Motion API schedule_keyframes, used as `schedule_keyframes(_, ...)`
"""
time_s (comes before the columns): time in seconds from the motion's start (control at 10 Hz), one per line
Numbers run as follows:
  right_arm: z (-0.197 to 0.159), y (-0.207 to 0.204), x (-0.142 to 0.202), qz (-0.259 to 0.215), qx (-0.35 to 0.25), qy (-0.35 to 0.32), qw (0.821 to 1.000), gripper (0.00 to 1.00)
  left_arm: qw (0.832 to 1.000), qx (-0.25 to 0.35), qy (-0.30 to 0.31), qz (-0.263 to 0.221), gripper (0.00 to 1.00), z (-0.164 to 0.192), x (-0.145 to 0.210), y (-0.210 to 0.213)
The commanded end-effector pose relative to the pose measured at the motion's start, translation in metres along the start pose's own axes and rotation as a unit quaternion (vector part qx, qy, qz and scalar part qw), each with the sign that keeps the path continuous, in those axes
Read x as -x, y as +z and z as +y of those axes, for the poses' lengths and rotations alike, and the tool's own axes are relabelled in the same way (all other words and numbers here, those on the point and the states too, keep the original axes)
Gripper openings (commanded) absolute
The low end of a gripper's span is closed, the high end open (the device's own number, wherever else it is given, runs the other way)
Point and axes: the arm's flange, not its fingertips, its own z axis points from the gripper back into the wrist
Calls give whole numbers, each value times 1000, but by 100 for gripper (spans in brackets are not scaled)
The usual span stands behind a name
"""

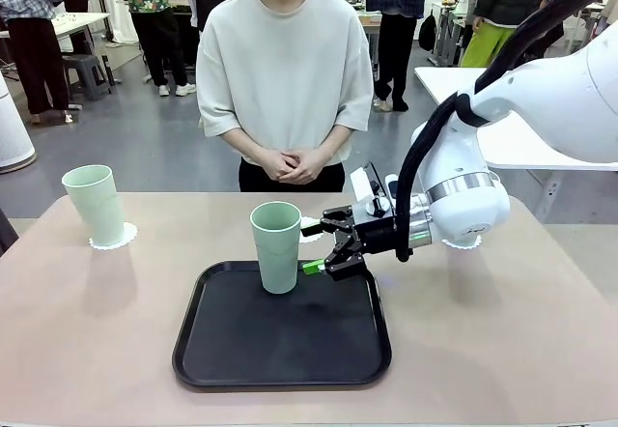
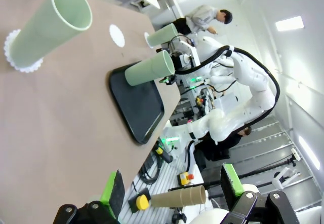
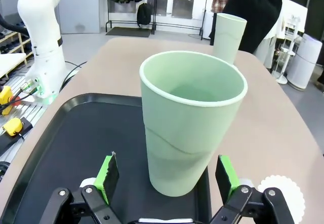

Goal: Place coasters on the table and set cups on them.
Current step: Take one Reusable plastic cup from the Flat Tray and place it on a coaster set by the human.

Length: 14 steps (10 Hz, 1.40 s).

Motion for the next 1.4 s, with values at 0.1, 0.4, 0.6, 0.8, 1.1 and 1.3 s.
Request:
schedule_keyframes(0.1, 0, 0, 0, 0, 0, 0, 1000, 100, 1000, -2, 6, -11, 100, -2, -2, 0)
schedule_keyframes(0.4, 0, 0, 0, 0, 0, 0, 1000, 100, 1000, -2, 6, -11, 100, -2, -2, 0)
schedule_keyframes(0.6, 0, 0, 0, 0, 0, 0, 1000, 100, 1000, -2, 6, -11, 100, -2, -2, 0)
schedule_keyframes(0.8, -8, -2, 10, -11, -5, 21, 1000, 100, 1000, -2, 6, -11, 100, -2, -2, 0)
schedule_keyframes(1.1, -14, -7, 19, -13, -12, 24, 1000, 100, 1000, -2, 6, -11, 100, -2, -2, 0)
schedule_keyframes(1.3, -18, -16, 23, -19, -11, 24, 999, 100, 1000, -2, 6, -11, 100, -2, -2, 0)
